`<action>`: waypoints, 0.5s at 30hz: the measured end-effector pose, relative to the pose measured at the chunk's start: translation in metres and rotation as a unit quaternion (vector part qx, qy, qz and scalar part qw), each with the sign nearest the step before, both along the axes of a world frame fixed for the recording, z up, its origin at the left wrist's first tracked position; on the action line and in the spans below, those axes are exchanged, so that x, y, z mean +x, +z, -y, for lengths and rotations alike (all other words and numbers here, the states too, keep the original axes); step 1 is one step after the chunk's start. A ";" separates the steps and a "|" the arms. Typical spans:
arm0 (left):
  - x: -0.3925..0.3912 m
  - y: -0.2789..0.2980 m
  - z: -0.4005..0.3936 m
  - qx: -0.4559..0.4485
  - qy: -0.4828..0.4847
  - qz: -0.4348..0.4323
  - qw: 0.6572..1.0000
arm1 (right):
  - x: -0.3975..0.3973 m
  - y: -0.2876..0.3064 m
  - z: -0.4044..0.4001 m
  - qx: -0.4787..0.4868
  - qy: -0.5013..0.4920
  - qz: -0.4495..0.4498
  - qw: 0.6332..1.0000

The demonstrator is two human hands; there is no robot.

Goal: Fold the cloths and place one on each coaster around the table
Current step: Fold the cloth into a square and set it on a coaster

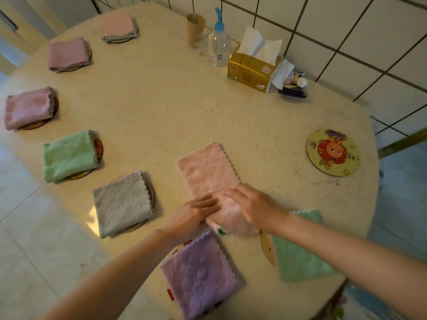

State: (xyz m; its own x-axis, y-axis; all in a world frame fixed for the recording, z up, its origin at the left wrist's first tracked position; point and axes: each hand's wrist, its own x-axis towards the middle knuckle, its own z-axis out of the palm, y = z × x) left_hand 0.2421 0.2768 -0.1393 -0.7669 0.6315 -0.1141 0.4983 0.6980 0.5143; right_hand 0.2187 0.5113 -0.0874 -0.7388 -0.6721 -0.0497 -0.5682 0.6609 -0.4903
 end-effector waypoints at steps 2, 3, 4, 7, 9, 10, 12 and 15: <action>0.002 0.001 0.009 -0.037 -0.020 -0.008 0.999 | -0.013 -0.016 -0.017 0.107 0.063 -0.018 0.992; 0.003 0.002 0.015 -0.043 -0.021 -0.002 0.999 | -0.017 -0.022 -0.021 0.138 0.098 -0.022 0.985; 0.003 0.002 0.019 -0.041 -0.023 0.006 0.999 | -0.020 -0.025 -0.025 0.158 0.128 -0.026 0.979; 0.005 0.004 0.028 -0.029 -0.024 0.034 0.999 | -0.024 -0.034 -0.027 0.177 0.169 -0.057 0.968; 0.007 0.003 0.031 -0.011 -0.016 0.049 0.999 | -0.024 -0.038 -0.025 0.184 0.185 -0.085 0.962; 0.008 0.004 0.030 0.008 -0.003 0.067 0.998 | -0.024 -0.042 -0.025 0.185 0.191 -0.091 0.960; 0.006 0.009 0.028 0.057 0.056 0.136 0.987 | -0.029 -0.047 -0.023 0.165 0.188 -0.096 0.963; -0.005 0.015 0.020 0.082 0.206 0.199 0.955 | -0.035 -0.044 -0.019 0.111 0.152 -0.032 0.982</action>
